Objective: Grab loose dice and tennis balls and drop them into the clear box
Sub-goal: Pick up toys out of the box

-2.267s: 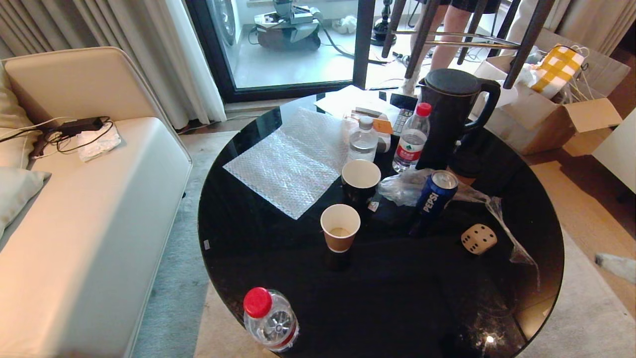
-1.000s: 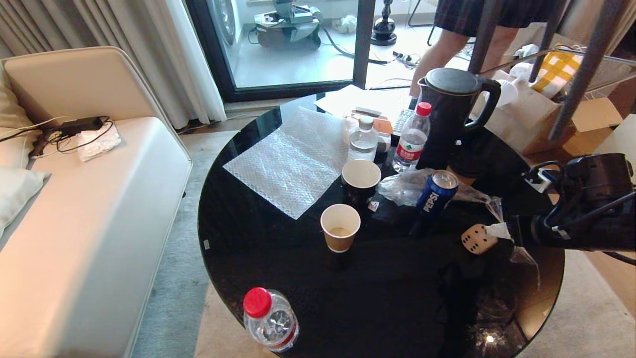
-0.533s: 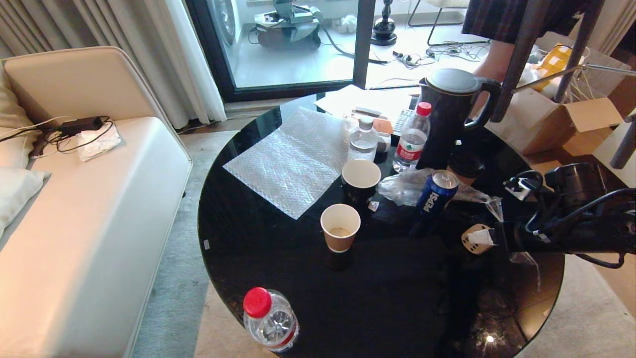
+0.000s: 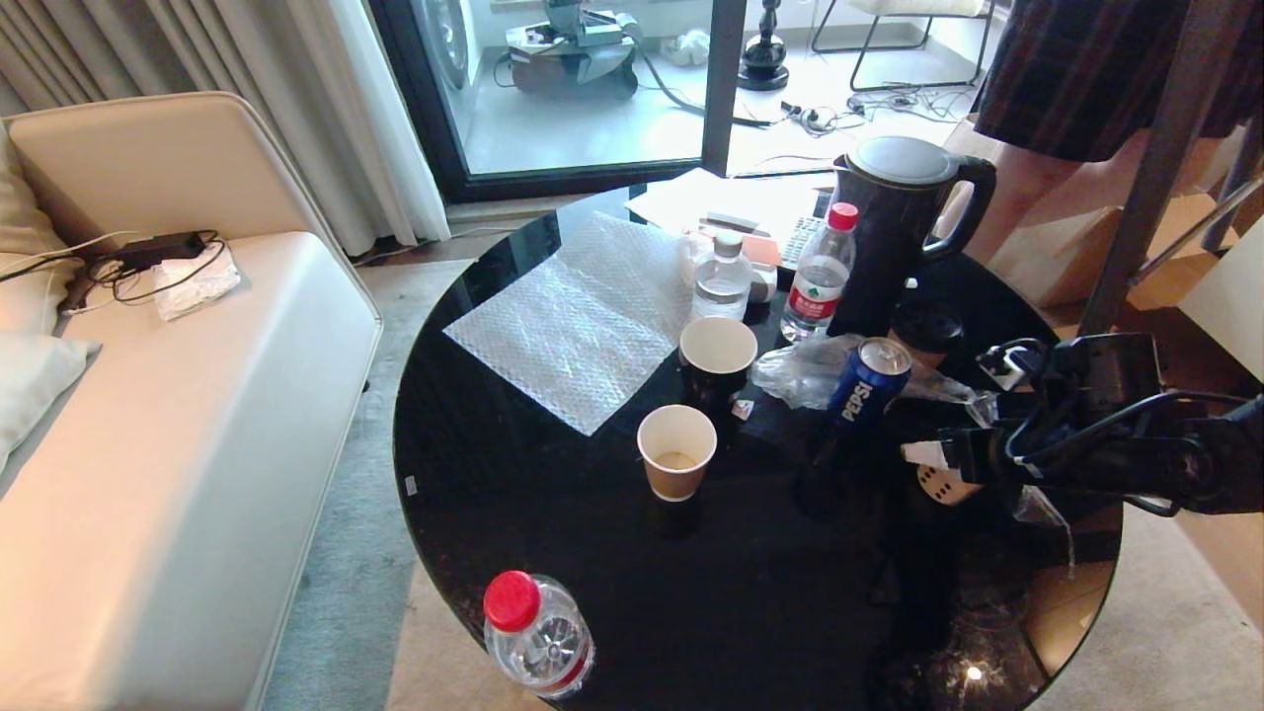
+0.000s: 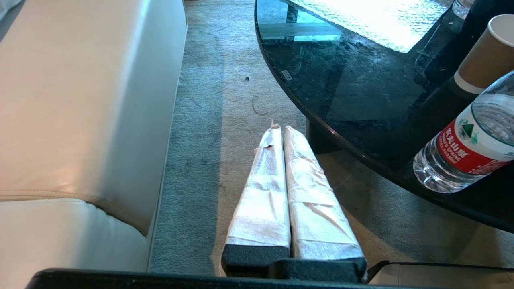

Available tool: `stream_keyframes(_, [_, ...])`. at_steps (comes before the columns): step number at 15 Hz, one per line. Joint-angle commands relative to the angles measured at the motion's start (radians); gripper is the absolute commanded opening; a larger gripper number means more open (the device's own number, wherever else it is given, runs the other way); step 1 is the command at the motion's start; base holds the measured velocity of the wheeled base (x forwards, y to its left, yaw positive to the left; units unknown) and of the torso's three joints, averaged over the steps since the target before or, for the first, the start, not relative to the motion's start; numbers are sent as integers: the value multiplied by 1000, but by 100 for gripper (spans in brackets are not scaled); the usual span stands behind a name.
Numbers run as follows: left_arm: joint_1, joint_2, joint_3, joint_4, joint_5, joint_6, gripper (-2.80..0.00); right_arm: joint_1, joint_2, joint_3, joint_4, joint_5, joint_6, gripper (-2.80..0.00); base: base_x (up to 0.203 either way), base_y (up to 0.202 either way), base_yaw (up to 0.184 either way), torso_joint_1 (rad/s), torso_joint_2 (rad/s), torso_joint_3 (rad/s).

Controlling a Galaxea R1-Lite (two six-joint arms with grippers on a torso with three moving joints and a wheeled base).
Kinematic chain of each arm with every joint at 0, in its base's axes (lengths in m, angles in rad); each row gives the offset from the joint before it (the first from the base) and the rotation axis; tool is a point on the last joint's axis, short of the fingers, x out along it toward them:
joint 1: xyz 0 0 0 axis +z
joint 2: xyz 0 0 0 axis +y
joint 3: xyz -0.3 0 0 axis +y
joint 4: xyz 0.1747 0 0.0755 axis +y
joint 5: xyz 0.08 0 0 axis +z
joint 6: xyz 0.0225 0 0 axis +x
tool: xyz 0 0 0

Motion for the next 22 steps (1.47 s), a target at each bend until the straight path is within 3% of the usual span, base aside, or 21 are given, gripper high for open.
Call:
stream_keyframes(1, [0, 0, 0, 0, 0, 0, -280, 0, 13, -1, -6, 1, 0, 0, 0, 0, 0, 0, 0, 0])
stream_keyframes(4, [0, 0, 0, 0, 0, 0, -280, -3, 9, 5, -21, 4, 1, 0, 0, 0, 0, 0, 0, 0])
stream_keyframes(5, [0, 0, 0, 0, 0, 0, -280, -2, 13, 5, -30, 2, 1, -280, 0, 0, 0, 0, 0, 0])
stream_keyframes(20, [0, 0, 0, 0, 0, 0, -280, -1, -95, 41, -17, -28, -16, -280, 0, 0, 0, 0, 0, 0])
stream_keyframes(21, [0, 0, 0, 0, 0, 0, -280, -1, -136, 42, -2, -34, -15, -1, 0, 0, 0, 0, 0, 0])
stream_keyframes(22, [0, 0, 0, 0, 0, 0, -280, 0, -158, 42, 36, -38, -15, 0, 0, 0, 0, 0, 0, 0])
